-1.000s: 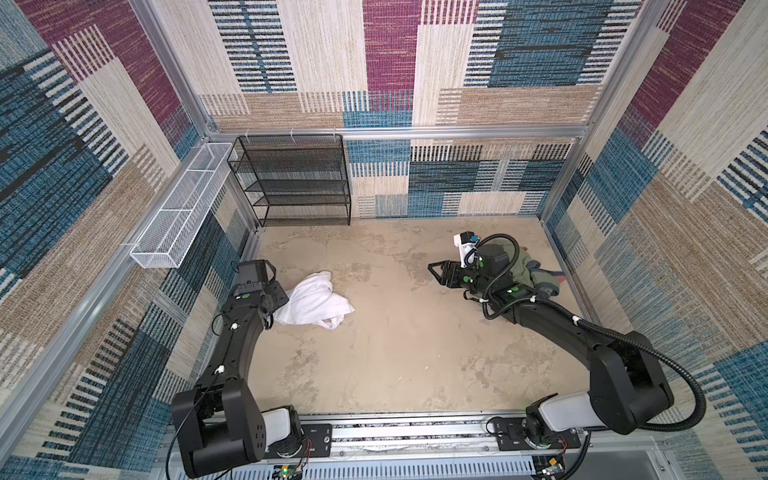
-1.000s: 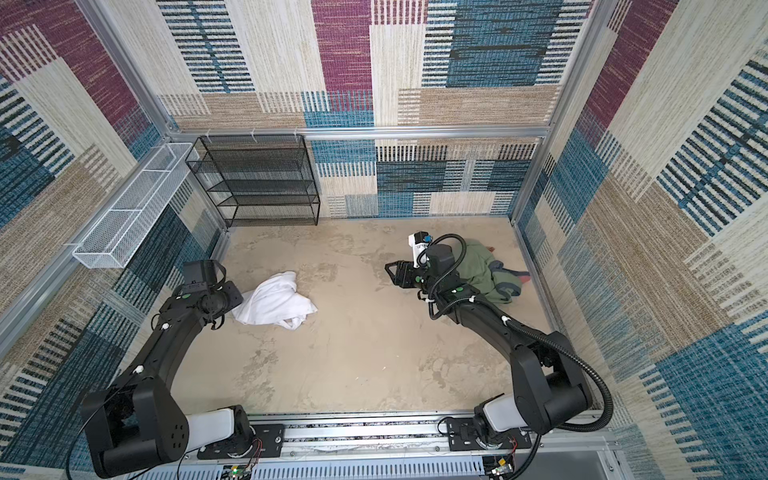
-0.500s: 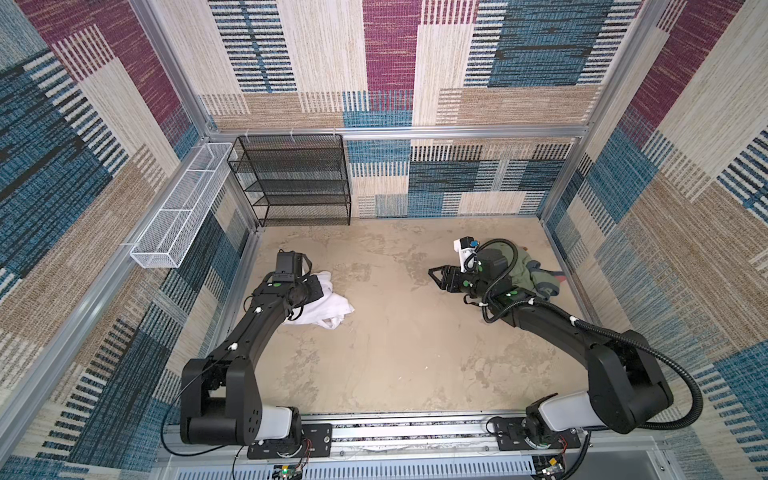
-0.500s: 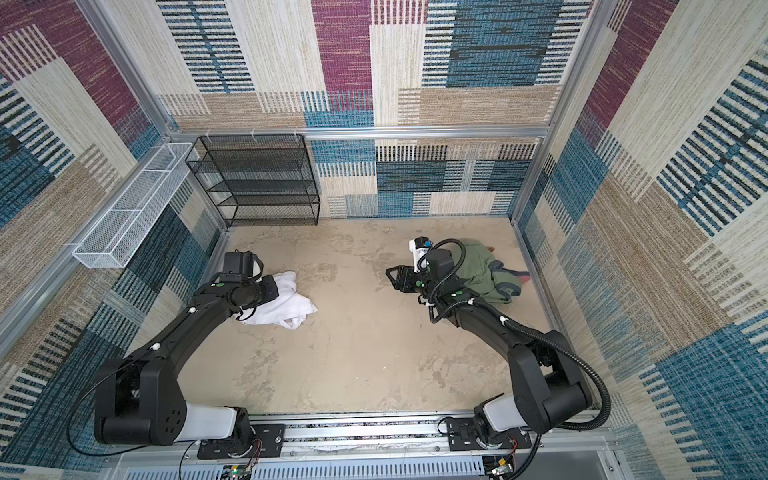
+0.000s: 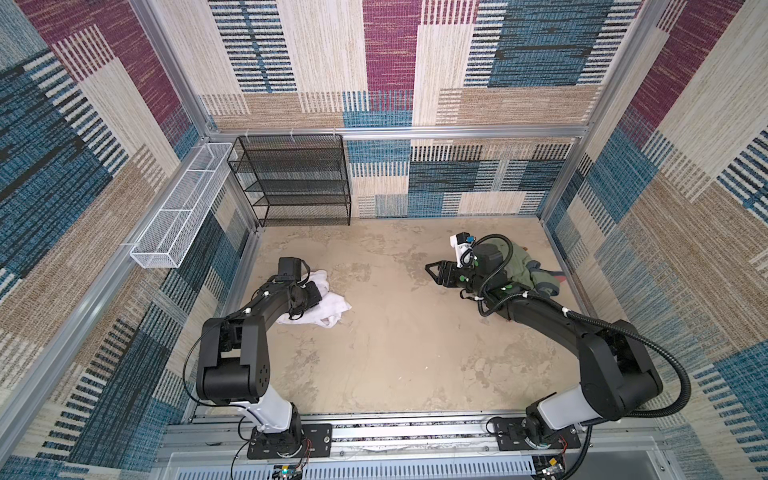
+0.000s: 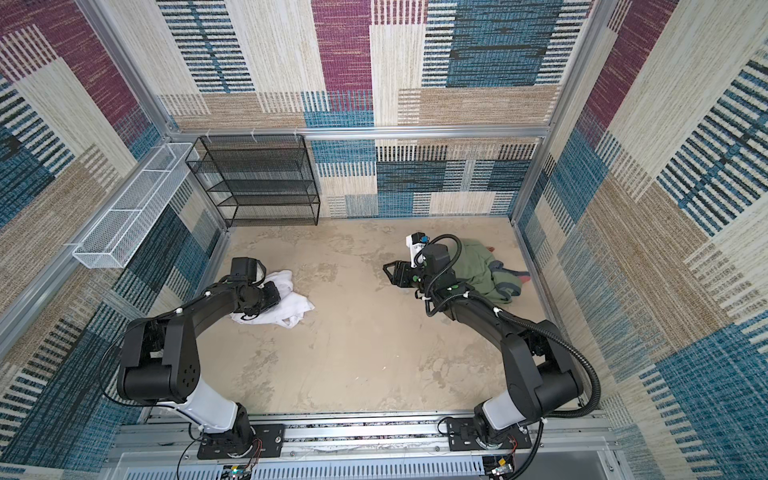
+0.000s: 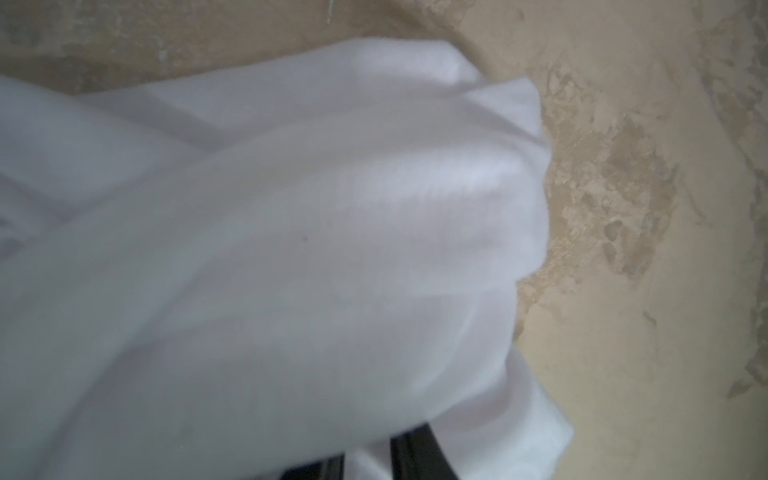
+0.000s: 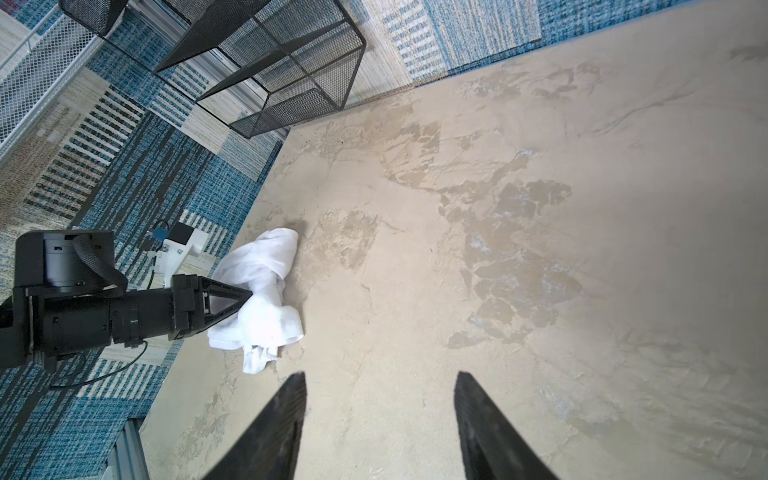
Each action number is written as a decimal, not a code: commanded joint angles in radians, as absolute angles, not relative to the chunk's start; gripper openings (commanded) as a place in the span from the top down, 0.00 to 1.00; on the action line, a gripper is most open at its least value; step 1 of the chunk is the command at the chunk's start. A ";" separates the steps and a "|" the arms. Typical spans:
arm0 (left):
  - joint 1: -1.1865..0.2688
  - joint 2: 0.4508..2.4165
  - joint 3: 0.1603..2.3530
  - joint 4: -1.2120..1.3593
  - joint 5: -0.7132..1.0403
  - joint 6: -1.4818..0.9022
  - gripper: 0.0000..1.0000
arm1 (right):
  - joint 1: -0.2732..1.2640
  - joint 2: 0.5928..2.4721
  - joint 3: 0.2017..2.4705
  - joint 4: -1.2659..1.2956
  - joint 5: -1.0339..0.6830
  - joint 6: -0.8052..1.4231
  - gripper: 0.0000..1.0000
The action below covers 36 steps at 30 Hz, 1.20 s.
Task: Pick out a specific cloth from the pile
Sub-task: 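Lower the white cloth onto the floor with the left gripper, then open the left gripper and release the white cloth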
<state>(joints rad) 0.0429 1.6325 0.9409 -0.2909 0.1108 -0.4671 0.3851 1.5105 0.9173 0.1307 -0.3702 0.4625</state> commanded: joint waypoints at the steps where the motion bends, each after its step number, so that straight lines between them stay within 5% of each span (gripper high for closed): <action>1: 0.076 1.646 0.958 -0.241 0.133 -0.482 0.77 | 0.387 1.534 0.947 0.128 -0.374 0.455 0.40; 19: 0.240 1.761 1.102 -0.179 0.230 -0.454 0.77 | 0.387 1.584 1.026 0.090 -0.335 0.483 0.41; 36: 0.139 1.426 0.941 -0.164 0.186 -0.414 0.72 | 0.386 1.447 0.983 0.060 -0.221 0.415 0.39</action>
